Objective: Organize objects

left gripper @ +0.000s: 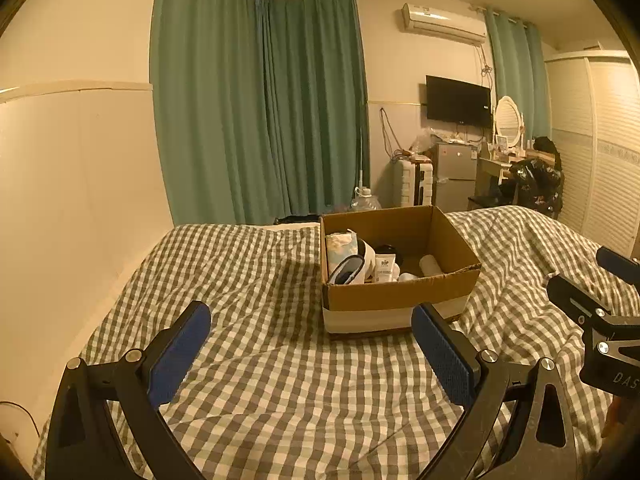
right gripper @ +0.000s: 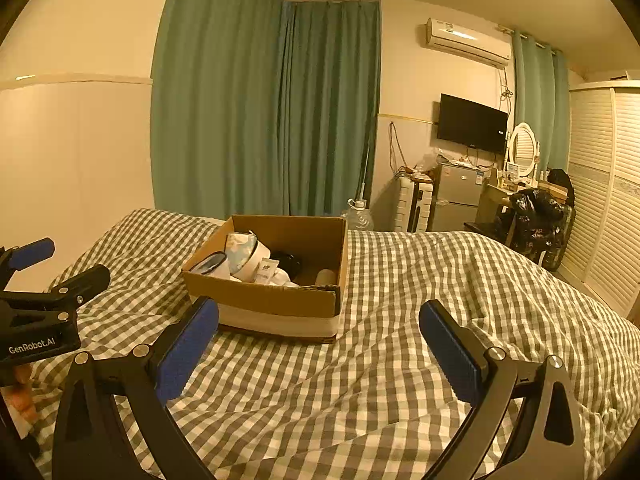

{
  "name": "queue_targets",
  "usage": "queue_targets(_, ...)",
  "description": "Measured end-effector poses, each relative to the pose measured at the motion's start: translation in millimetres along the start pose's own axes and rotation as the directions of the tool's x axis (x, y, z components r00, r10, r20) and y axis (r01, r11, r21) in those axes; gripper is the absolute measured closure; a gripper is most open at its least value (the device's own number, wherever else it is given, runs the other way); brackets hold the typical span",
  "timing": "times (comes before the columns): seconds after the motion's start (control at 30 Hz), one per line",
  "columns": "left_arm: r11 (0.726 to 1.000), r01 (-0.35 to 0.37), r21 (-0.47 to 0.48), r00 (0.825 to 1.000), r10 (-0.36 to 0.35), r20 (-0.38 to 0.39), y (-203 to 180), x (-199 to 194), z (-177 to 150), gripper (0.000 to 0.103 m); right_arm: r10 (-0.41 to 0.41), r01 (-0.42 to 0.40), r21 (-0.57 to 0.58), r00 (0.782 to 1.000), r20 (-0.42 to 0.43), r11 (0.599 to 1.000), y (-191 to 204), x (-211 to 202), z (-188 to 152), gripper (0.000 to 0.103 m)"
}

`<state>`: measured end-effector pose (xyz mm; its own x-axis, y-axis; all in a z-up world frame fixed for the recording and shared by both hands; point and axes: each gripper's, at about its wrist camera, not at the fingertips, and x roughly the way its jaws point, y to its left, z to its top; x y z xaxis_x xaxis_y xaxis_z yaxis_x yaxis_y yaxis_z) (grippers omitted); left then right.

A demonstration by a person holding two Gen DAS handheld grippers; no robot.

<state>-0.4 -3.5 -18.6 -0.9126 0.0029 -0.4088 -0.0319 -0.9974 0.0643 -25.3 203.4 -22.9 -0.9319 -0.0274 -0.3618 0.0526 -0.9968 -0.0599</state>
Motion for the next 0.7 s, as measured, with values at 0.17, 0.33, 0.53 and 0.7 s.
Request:
queue_targets(0.17, 1.000, -0.001, -0.002, 1.000, 0.001, -0.014, 1.2, 1.8, -2.5, 0.000, 0.004, -0.004, -0.007, 1.000, 0.009, 1.000, 2.4, -2.1, 0.6, 0.002)
queue_targets(0.33, 1.000, 0.000, -0.004, 1.000, 0.000, -0.017, 2.4, 2.5, -2.7, 0.000, 0.005, -0.005, -0.007, 1.000, 0.003, 1.000, 3.7, -0.5, -0.3, 0.002)
queue_targets(0.53, 1.000, -0.002, -0.006, 1.000, 0.002, -0.021, 3.2, 1.9, -3.9, 0.000, 0.000, 0.000, -0.015, 1.000, 0.006, 1.000, 4.9, -0.4, 0.3, 0.002)
queue_targets(0.7, 1.000, -0.004, -0.007, 1.000, 0.003, -0.022, 3.1, 1.9, -4.3, 0.000, 0.005, -0.005, -0.008, 1.000, 0.004, 1.000, 4.0, -0.9, 0.2, 0.002)
